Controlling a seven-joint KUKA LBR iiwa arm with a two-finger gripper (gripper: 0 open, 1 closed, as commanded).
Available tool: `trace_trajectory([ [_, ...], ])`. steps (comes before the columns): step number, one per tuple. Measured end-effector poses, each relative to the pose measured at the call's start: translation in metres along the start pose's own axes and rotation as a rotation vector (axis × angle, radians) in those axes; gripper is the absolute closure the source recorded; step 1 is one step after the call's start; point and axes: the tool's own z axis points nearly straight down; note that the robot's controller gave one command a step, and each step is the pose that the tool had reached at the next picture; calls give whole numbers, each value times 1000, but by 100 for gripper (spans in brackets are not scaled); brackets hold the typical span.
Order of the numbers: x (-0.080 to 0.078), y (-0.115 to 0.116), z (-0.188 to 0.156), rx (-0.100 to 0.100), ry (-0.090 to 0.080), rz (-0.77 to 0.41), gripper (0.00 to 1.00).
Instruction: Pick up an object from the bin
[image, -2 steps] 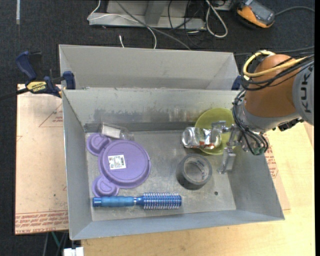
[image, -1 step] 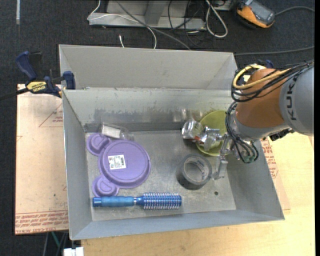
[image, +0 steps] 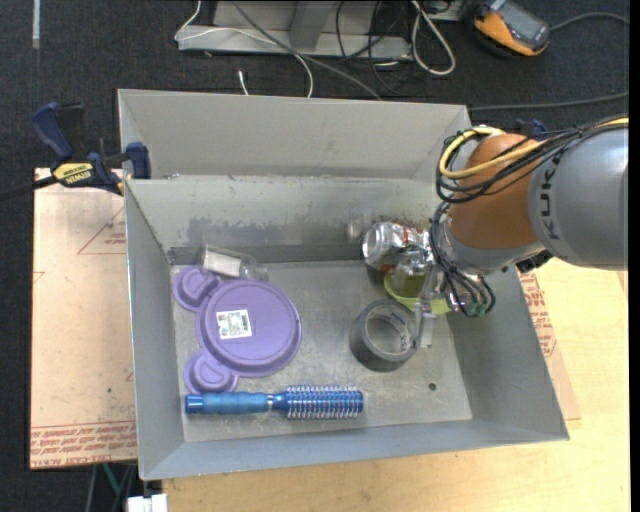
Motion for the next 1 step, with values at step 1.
trace_trajectory([
  [1,-7,6,9,4,-2,1,100],
])
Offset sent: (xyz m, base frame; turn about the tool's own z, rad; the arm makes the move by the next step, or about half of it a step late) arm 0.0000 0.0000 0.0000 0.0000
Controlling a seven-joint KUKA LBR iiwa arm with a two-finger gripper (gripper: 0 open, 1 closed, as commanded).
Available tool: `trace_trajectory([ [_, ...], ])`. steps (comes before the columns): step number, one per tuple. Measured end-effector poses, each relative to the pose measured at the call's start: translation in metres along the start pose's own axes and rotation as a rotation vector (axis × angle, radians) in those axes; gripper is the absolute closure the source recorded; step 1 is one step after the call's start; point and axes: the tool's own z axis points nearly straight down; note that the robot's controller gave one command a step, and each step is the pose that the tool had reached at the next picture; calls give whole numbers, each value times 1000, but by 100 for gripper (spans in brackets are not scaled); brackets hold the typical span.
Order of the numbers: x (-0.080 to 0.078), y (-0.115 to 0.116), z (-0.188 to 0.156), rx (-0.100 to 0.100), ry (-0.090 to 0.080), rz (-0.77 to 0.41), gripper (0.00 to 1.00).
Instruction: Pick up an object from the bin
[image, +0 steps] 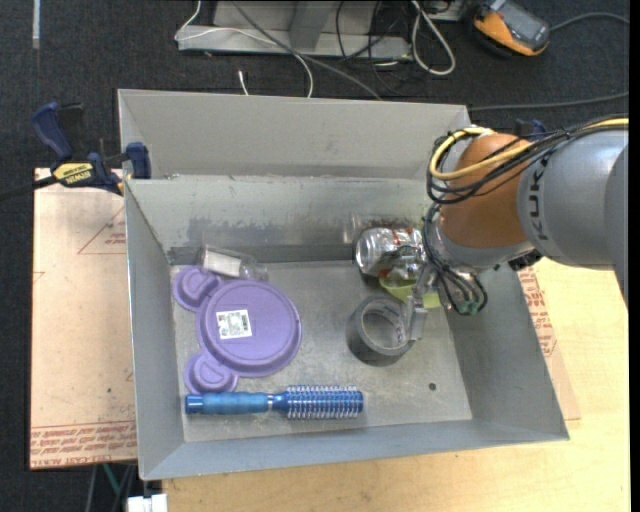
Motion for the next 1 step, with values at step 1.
trace_trajectory([
  [1,0,0,0,0,0,0,100],
])
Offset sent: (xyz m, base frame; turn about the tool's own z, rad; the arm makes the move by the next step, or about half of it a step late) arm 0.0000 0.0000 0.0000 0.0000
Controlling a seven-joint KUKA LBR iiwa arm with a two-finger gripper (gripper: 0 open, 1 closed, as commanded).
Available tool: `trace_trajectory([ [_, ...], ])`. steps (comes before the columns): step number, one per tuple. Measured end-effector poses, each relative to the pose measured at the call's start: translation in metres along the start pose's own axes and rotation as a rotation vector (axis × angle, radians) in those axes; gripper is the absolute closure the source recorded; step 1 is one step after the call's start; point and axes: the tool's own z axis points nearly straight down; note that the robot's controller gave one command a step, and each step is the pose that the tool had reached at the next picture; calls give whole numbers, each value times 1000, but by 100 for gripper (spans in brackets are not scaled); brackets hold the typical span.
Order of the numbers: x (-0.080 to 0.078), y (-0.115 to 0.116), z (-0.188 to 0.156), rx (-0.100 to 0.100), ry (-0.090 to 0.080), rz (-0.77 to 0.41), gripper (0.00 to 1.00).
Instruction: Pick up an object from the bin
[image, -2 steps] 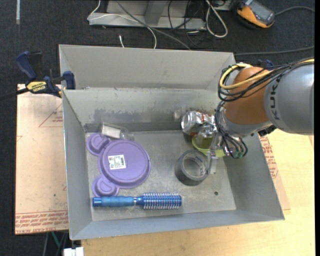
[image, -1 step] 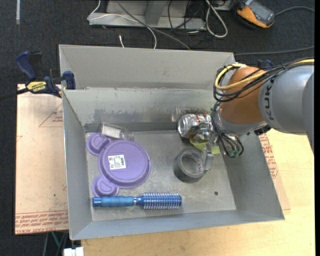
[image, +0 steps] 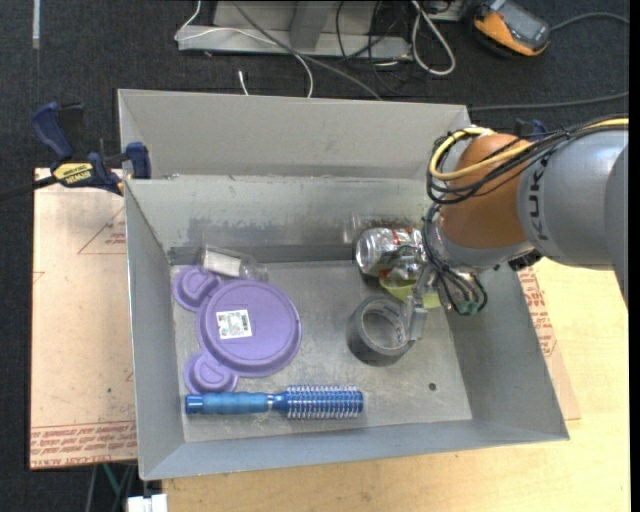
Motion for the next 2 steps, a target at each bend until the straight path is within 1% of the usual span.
trace_trajectory([
  [2,0,0,0,0,0,0,100],
])
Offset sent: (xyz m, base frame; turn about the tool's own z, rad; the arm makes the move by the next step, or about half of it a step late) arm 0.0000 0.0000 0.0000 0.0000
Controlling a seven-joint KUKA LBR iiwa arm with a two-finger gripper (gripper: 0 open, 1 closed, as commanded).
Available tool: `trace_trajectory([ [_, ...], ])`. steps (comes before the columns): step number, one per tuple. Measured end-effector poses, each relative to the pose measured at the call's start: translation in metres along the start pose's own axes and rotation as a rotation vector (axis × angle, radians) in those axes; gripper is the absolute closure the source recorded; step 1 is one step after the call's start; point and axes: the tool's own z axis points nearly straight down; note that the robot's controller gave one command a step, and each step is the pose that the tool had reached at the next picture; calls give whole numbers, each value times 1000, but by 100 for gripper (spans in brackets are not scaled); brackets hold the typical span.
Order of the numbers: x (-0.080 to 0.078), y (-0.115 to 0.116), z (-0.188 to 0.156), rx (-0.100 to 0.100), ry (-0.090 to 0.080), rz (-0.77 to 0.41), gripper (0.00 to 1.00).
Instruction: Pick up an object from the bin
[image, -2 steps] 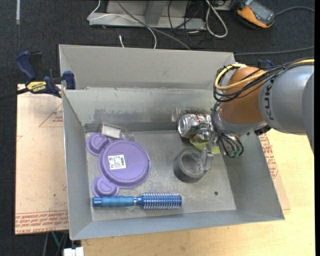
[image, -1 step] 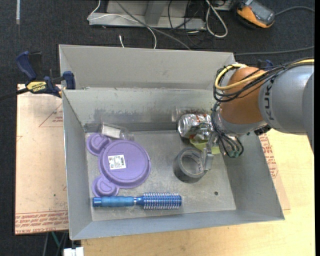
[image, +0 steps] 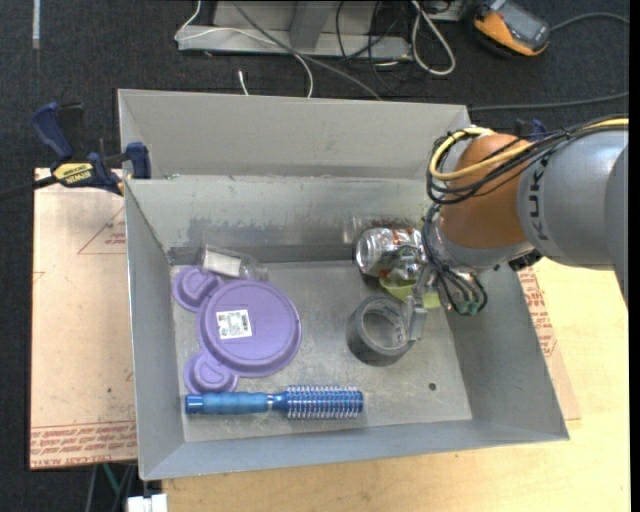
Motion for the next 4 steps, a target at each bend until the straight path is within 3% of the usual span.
trace_trajectory([
  [1,0,0,0,0,0,0,100],
  [2,-4,-3,-152,-1,-3,23,100],
  [3,-4,-3,-152,-1,-3,23,100],
  [4,-8,20,-93,-3,1,27,100],
])
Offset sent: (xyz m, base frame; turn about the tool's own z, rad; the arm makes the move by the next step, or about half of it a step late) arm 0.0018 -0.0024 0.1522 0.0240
